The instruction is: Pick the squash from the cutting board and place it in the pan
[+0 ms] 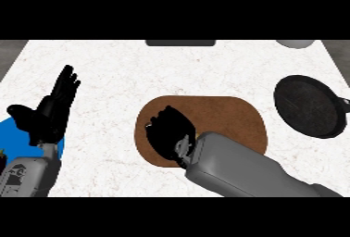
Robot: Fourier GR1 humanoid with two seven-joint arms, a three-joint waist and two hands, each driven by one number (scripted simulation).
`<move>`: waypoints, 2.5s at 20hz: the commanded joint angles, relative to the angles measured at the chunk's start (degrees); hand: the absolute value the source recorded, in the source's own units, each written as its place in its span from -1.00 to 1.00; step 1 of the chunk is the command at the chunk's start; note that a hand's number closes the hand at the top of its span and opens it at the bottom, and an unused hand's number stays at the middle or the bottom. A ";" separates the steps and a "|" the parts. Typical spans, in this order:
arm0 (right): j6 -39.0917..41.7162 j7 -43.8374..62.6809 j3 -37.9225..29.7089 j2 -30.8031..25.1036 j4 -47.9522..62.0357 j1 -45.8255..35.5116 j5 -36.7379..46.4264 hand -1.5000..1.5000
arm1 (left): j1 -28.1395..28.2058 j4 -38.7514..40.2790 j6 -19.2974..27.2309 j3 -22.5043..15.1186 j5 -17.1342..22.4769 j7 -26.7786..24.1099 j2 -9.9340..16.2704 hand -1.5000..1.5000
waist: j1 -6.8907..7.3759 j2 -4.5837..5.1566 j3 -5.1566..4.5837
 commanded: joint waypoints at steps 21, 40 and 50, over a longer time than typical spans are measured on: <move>0.04 -13.84 0.81 1.39 11.63 6.19 18.66 -1.00 | 0.88 -1.18 -3.39 3.25 -2.47 1.32 -2.03 0.00 | -0.07 -0.01 0.01; -20.63 -16.47 -8.45 -1.04 -0.15 27.21 19.70 1.00 | 3.70 -1.03 -2.09 7.43 -2.70 0.34 -1.90 0.00 | -6.62 -1.52 0.29; -38.75 -15.94 -16.81 -7.51 -37.31 48.45 16.60 1.00 | 5.68 -1.17 -3.30 7.78 -2.74 -1.13 -1.14 0.00 | -6.51 -1.40 0.10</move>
